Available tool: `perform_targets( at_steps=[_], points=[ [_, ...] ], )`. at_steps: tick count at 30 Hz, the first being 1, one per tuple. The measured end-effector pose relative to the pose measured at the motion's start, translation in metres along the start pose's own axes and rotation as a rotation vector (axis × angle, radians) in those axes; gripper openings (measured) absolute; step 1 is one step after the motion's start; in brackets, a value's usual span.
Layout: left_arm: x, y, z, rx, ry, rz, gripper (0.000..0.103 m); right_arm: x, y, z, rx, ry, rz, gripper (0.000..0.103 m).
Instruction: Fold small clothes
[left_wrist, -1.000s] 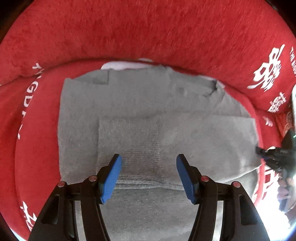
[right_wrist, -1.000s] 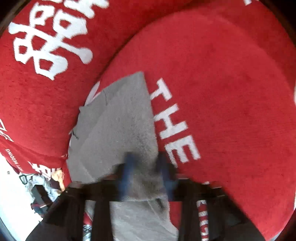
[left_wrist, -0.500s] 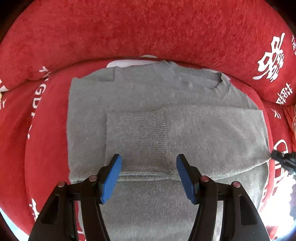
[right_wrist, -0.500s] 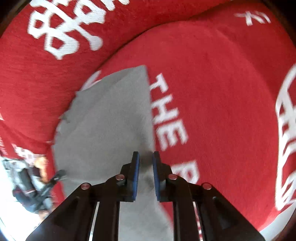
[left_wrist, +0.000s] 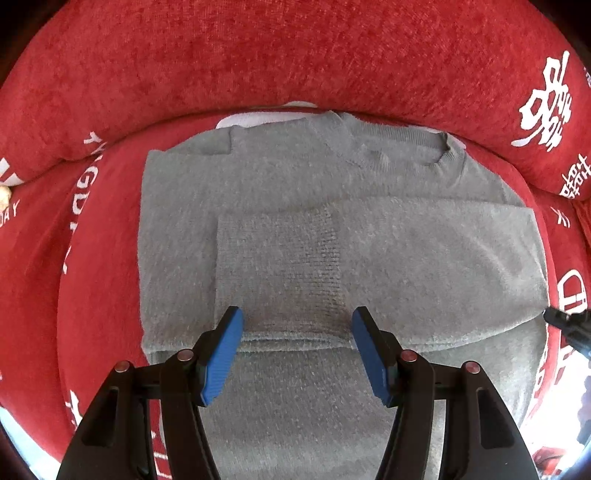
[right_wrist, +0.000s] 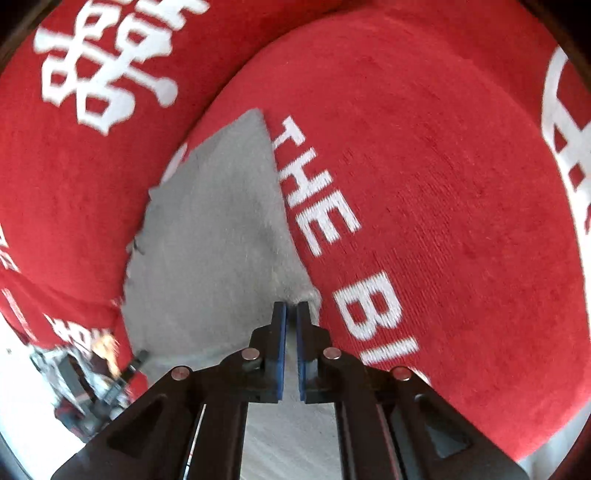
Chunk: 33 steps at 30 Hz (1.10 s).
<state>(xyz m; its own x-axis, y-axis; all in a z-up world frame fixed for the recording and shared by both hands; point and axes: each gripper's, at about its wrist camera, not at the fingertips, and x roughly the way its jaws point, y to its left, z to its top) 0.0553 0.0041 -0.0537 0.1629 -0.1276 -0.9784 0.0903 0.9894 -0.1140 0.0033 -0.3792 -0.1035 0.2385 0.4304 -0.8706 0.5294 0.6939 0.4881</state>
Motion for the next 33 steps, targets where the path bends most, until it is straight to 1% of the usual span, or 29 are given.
perform_targets(
  at_steps=[3,7,11,13,14,15,16,17,18,19,20,23,28,30,31,32,33],
  points=[
    [-0.005,0.0,-0.002,-0.004,0.006,0.007,0.062,-0.011,0.004,-0.007,-0.038,0.003,-0.059,0.007],
    [-0.013,-0.006,-0.008,0.005,0.018,0.02,0.062,-0.026,0.008,-0.014,-0.058,-0.005,-0.076,0.007],
    [-0.022,-0.015,-0.017,0.029,0.036,0.02,0.062,-0.031,0.017,-0.023,-0.094,0.019,-0.09,0.008],
    [-0.027,-0.023,-0.023,0.051,0.046,0.024,0.062,-0.031,0.023,-0.029,-0.114,0.035,-0.093,0.01],
    [-0.029,-0.025,-0.026,0.056,0.054,0.023,0.062,-0.031,0.027,-0.032,-0.127,0.046,-0.097,0.016],
    [-0.031,-0.027,-0.028,0.059,0.063,0.022,0.062,-0.032,0.028,-0.036,-0.135,0.053,-0.098,0.025],
    [-0.033,-0.031,-0.031,0.058,0.069,0.027,0.062,-0.031,0.031,-0.038,-0.147,0.062,-0.1,0.031],
    [-0.035,-0.033,-0.033,0.058,0.071,0.031,0.066,-0.031,0.033,-0.04,-0.155,0.068,-0.101,0.04],
    [-0.036,-0.035,-0.035,0.056,0.073,0.04,0.076,-0.03,0.036,-0.043,-0.167,0.075,-0.1,0.041],
    [-0.038,-0.037,-0.037,0.052,0.071,0.049,0.098,-0.029,0.039,-0.045,-0.179,0.082,-0.098,0.041],
    [-0.04,-0.039,-0.038,0.049,0.062,0.056,0.102,-0.028,0.041,-0.047,-0.19,0.088,-0.098,0.042],
    [-0.042,-0.047,-0.042,0.055,0.077,0.06,0.102,-0.024,0.048,-0.05,-0.226,0.115,-0.09,0.044],
    [-0.046,-0.061,-0.051,0.07,0.089,0.103,0.102,-0.021,0.053,-0.052,-0.264,0.158,-0.063,0.057],
    [-0.046,-0.065,-0.055,0.066,0.098,0.108,0.102,-0.022,0.054,-0.053,-0.278,0.172,-0.052,0.07],
    [-0.046,-0.066,-0.057,0.067,0.105,0.113,0.102,-0.022,0.055,-0.054,-0.286,0.176,-0.047,0.074],
    [-0.046,-0.068,-0.059,0.067,0.111,0.118,0.102,-0.022,0.056,-0.054,-0.298,0.181,-0.041,0.081],
    [-0.046,-0.069,-0.061,0.067,0.117,0.121,0.102,-0.022,0.057,-0.055,-0.311,0.183,-0.038,0.082]
  ],
)
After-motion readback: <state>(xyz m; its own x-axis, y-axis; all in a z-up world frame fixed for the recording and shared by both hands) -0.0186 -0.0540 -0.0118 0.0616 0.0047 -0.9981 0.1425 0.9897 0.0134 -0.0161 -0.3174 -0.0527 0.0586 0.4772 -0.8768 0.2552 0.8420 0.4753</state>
